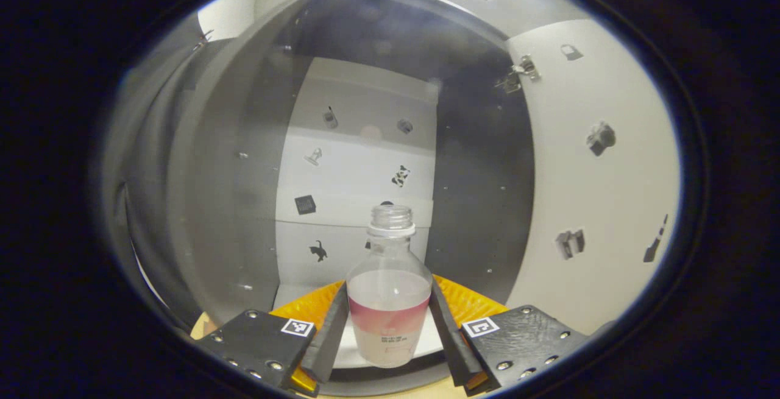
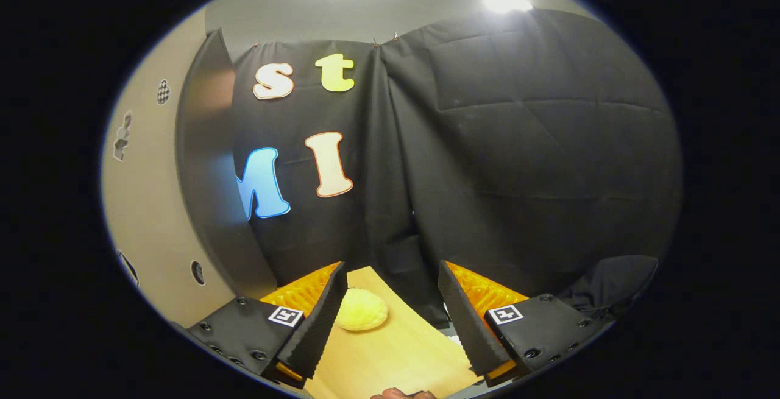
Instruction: Open the cabinet door with the right hand, grasp the bottle in the cabinet with the left hand and place it on the coaster, then close the cabinet door with the right hand.
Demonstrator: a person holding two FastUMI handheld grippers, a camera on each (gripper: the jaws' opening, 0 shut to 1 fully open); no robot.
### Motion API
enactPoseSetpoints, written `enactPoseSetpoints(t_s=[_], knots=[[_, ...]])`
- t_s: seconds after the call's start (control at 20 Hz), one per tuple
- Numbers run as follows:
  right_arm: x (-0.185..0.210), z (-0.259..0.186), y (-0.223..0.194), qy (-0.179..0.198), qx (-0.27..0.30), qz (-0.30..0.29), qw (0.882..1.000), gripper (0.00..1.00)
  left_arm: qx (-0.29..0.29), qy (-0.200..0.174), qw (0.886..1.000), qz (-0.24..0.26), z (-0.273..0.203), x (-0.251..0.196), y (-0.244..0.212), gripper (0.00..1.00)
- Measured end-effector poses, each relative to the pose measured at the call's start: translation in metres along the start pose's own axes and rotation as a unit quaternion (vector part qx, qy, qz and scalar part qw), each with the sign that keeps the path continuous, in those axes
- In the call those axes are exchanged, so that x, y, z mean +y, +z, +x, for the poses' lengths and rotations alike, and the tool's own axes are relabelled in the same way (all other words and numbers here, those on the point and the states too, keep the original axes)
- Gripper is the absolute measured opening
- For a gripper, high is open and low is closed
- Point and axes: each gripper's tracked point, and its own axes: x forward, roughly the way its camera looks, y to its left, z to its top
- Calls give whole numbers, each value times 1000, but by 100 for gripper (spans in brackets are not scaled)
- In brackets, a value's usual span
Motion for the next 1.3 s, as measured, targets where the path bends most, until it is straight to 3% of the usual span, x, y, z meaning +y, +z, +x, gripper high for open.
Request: enactPoseSetpoints(t_s=[0.4, 0.7, 1.05, 1.1, 1.15, 1.3], knots=[[24, -55, -11, 52, 7, -17, 998, 95, 25, 50, 997, 51, -148, 26, -39, 71], [31, -92, -17, 83, 11, -35, 996, 95, 31, 73, 996, 51, -234, 28, -81, 73], [31, -117, -12, 87, -9, -73, 994, 95, 27, 91, 994, 48, -283, 22, -155, 73], [25, -116, -12, 77, -13, -79, 994, 88, 35, 103, 993, 36, -284, 25, -172, 72], [24, -114, -7, 73, -22, -84, 994, 95, 43, 112, 993, 18, -284, 26, -188, 72], [27, -107, -6, 76, -37, -83, 993, 94, 44, 137, 989, 21, -281, 28, -219, 72]])
